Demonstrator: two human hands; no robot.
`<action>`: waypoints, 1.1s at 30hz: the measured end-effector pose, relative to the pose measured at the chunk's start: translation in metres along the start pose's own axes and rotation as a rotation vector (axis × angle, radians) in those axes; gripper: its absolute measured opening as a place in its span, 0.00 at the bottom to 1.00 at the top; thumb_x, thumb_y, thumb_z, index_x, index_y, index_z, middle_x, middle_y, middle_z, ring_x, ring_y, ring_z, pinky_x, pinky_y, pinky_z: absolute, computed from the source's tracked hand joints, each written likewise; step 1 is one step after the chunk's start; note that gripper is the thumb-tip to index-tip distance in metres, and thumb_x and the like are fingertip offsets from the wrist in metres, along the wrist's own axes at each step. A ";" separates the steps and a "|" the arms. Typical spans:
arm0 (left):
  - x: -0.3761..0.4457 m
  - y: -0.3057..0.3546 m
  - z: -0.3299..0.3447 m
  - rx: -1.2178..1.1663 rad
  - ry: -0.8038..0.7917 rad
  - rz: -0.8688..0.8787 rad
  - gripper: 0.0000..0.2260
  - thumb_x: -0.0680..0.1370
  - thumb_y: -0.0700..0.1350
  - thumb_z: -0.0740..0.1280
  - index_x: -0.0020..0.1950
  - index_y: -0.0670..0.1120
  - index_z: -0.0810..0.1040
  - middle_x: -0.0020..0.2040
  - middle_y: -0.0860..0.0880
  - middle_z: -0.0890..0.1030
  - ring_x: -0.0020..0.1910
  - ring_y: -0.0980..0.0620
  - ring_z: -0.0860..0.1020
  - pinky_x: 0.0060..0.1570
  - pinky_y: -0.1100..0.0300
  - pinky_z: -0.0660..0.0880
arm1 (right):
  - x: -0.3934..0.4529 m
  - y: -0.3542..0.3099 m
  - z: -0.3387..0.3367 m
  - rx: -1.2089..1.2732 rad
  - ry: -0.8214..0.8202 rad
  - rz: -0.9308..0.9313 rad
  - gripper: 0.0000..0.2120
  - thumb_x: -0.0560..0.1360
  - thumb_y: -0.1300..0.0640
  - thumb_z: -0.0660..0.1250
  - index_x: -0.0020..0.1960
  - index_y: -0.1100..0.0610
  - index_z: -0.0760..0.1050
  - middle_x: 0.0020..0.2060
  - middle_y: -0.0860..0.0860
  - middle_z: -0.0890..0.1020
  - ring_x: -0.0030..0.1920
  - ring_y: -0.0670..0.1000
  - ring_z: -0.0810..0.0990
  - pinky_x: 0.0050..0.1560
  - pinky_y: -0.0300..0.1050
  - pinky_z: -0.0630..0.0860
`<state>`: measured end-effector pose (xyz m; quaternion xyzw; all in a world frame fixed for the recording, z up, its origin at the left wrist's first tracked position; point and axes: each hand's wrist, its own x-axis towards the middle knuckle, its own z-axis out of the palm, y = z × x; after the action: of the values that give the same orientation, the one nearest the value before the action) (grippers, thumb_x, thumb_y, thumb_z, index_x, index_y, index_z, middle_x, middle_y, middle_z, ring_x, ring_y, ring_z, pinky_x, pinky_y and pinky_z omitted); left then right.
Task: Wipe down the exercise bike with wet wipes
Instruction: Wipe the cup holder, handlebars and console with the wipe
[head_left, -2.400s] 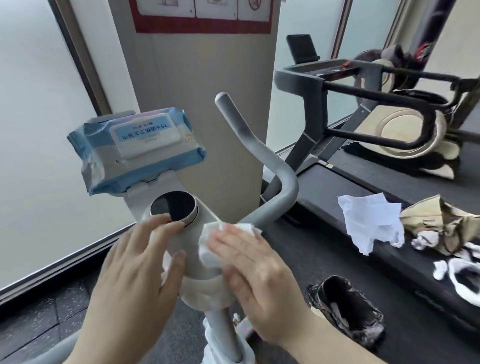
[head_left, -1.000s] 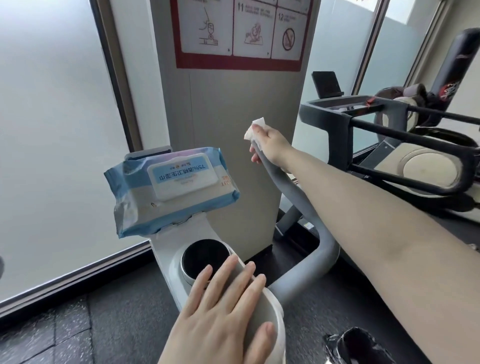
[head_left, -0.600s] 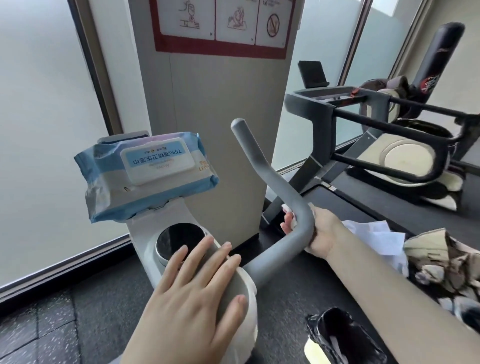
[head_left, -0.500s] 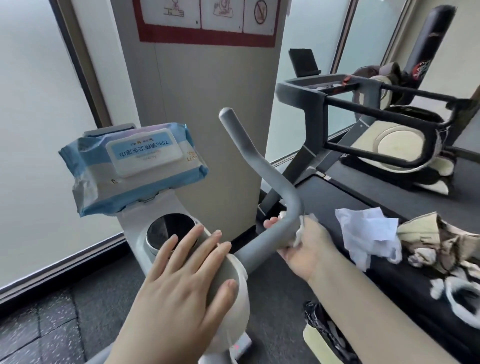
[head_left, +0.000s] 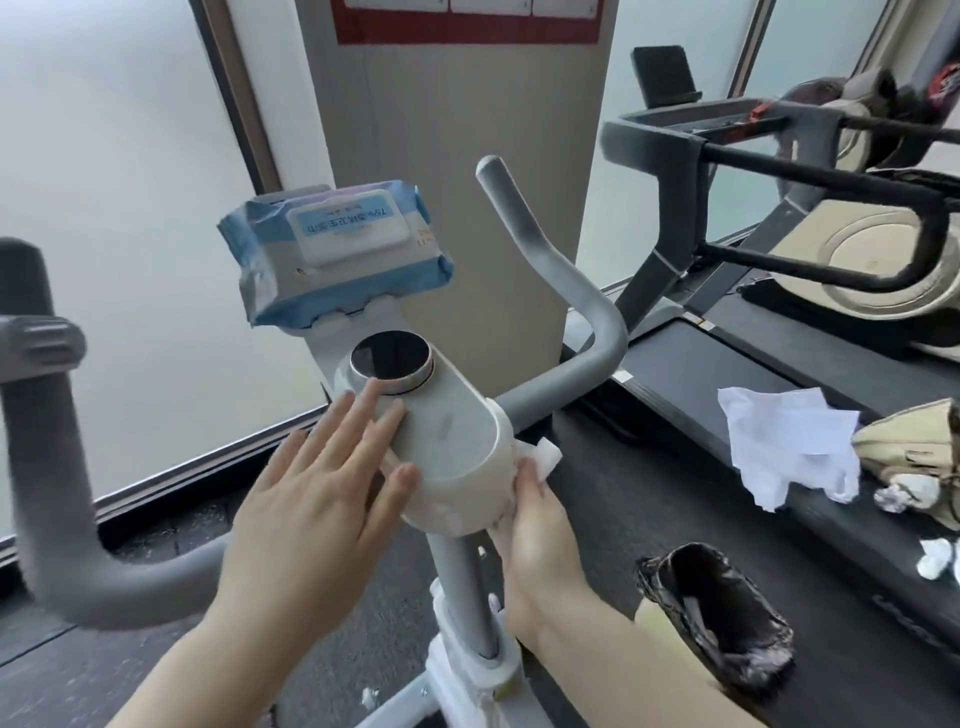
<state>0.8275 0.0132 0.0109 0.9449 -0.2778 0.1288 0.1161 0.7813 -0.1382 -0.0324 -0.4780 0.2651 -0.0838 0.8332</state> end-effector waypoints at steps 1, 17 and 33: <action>-0.011 -0.006 -0.001 0.058 0.009 -0.047 0.27 0.80 0.63 0.46 0.78 0.58 0.58 0.78 0.59 0.57 0.77 0.58 0.54 0.72 0.60 0.51 | 0.002 0.002 -0.003 0.016 -0.015 0.011 0.19 0.83 0.45 0.51 0.63 0.51 0.75 0.54 0.48 0.84 0.57 0.46 0.80 0.67 0.49 0.71; -0.038 -0.001 -0.002 0.118 0.097 -0.338 0.24 0.79 0.62 0.47 0.66 0.57 0.75 0.60 0.57 0.81 0.59 0.51 0.78 0.53 0.54 0.69 | -0.001 0.026 0.007 -0.555 0.187 -1.133 0.19 0.79 0.67 0.54 0.67 0.61 0.74 0.69 0.54 0.73 0.72 0.50 0.68 0.71 0.49 0.67; -0.039 -0.005 0.001 0.128 0.144 -0.289 0.23 0.79 0.61 0.48 0.60 0.53 0.77 0.54 0.52 0.83 0.52 0.45 0.79 0.49 0.53 0.66 | 0.025 -0.020 0.033 -1.237 -0.062 -1.561 0.16 0.78 0.56 0.59 0.59 0.57 0.80 0.58 0.51 0.82 0.59 0.53 0.80 0.60 0.54 0.74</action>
<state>0.7991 0.0366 -0.0028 0.9688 -0.1211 0.1957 0.0924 0.8218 -0.1341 -0.0111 -0.8705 -0.1486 -0.4428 0.1554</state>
